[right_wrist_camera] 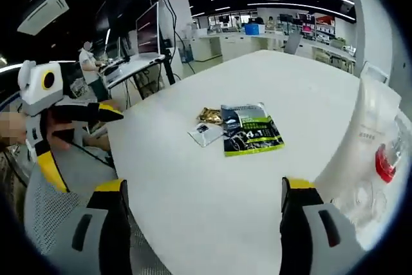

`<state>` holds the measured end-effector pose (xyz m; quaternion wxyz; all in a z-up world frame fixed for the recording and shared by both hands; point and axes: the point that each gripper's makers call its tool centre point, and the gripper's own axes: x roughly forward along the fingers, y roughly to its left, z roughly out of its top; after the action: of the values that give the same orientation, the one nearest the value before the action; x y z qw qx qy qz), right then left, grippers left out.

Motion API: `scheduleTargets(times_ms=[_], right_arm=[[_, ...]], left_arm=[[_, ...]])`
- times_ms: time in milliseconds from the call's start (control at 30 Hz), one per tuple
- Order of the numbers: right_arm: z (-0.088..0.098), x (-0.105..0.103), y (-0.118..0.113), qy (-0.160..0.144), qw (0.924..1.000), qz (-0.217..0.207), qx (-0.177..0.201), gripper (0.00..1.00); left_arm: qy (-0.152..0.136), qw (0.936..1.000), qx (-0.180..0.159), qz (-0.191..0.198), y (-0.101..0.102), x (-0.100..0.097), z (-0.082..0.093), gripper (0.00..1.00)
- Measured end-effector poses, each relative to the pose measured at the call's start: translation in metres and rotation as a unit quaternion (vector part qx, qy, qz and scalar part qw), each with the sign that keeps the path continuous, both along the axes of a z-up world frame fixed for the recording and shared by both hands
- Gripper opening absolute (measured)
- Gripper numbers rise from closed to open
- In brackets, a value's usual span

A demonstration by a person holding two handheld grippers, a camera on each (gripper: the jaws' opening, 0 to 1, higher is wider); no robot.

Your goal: Arrange the skincare products in the storage area until every visible bottle or jar stands upright without overlapping.

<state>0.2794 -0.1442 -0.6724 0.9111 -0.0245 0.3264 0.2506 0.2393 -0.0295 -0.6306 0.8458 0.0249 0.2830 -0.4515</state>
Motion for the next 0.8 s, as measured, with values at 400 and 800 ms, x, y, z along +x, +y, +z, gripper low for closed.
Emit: scheduleTargets(times_ms=[400, 800], right_arm=[[-0.019, 0.056, -0.004, 0.009, 0.9991, -0.003, -0.042, 0.99], [-0.057, 0.129, -0.024, 0.032, 0.995, -0.067, -0.068, 0.98]], left_arm=[[0.007, 0.9999, 0.001, -0.01, -0.002, -0.002, -0.003, 0.94], [0.016, 0.9998, -0.011, -0.004, -0.001, -0.002, -0.002, 0.93]])
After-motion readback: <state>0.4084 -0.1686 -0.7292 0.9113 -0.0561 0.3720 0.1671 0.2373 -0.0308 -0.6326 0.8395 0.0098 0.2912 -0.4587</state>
